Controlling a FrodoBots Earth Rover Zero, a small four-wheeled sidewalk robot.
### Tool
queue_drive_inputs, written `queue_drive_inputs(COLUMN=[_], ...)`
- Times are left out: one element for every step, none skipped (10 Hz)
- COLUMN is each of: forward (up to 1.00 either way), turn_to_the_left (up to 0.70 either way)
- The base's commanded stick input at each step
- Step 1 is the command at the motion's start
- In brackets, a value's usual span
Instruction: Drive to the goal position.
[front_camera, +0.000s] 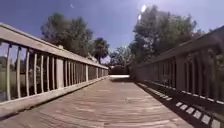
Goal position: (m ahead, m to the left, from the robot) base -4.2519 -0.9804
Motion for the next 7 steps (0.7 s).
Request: queue_drive_inputs(forward=[0.00,0.00,0.00,0.00,0.00,0.00,0.00], turn_to_the_left=[-0.70,-0.70,-0.70,-0.70,-0.70,-0.70,-0.70])
